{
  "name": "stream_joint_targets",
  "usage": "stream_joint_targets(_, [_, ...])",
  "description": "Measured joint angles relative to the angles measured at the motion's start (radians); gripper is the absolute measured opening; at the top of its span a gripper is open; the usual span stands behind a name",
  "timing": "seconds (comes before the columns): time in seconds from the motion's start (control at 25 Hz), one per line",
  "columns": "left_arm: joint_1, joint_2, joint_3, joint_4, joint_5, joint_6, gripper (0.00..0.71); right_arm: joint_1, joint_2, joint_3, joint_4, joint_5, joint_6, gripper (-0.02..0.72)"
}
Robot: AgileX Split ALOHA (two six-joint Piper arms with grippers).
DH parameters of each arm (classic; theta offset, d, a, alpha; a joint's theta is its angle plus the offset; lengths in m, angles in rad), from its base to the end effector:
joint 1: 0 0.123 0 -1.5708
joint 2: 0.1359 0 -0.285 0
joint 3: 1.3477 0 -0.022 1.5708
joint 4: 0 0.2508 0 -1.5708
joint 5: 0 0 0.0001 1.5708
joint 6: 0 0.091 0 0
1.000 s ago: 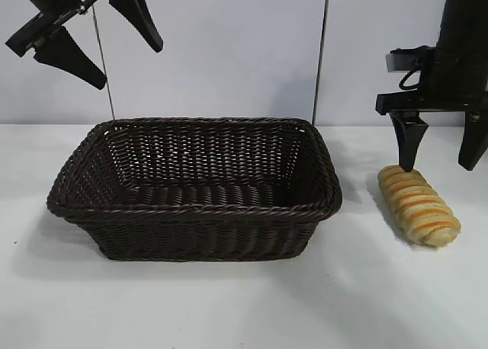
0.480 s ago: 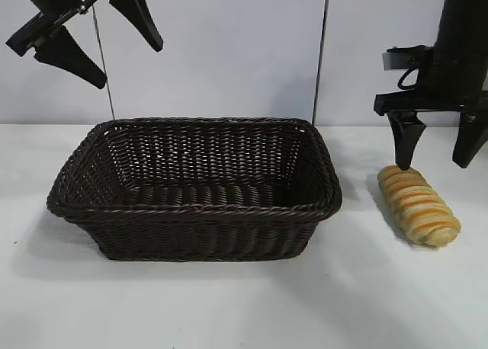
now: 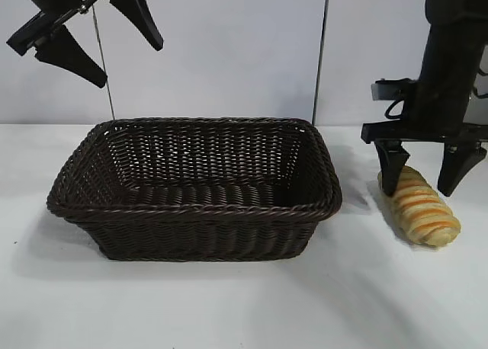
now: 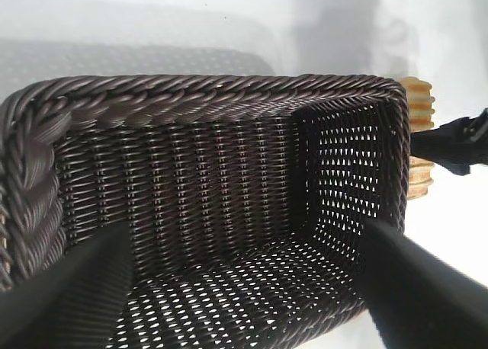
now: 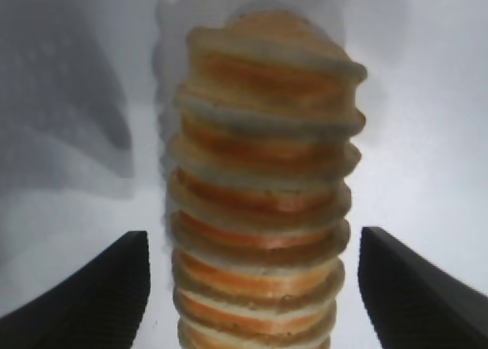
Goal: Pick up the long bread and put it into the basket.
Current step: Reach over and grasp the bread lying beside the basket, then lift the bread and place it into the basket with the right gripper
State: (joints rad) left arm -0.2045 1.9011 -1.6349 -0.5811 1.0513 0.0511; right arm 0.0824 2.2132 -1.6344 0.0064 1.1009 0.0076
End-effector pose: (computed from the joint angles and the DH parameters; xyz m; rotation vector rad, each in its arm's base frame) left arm 0.3940 -0.1260 0.2815 0.0667 2.7400 -0.8108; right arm 0.4280 0.0359 0.1360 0.1120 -3.1176 -0.0073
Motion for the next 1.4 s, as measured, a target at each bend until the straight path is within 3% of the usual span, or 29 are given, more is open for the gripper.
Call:
stream_joint_targets(0.12, [0.0, 0.0, 0.0, 0.0, 0.0, 0.0, 0.587, 0.0, 0.0, 0.0, -0.018, -0.004, 0.015, 0.512])
stream_joint_targets(0.32, [0.0, 0.0, 0.0, 0.0, 0.0, 0.0, 0.587, 0.0, 0.0, 0.0, -0.044, -0.004, 0.027, 0.276])
stream_joint_targets(0.44, [0.0, 0.0, 0.0, 0.0, 0.0, 0.0, 0.587, 0.0, 0.0, 0.0, -0.045, -0.003, 0.029, 0.206])
stream_joint_targets(0.88, [0.0, 0.0, 0.0, 0.0, 0.0, 0.0, 0.587, 0.0, -0.063, -0.115, -0.019, 0.102, 0.029, 0.181])
stream_joint_targets(1.4, [0.0, 0.0, 0.0, 0.0, -0.001, 0.0, 0.587, 0.064, -0.191, -0.234, 0.008, 0.13, 0.021, 0.18])
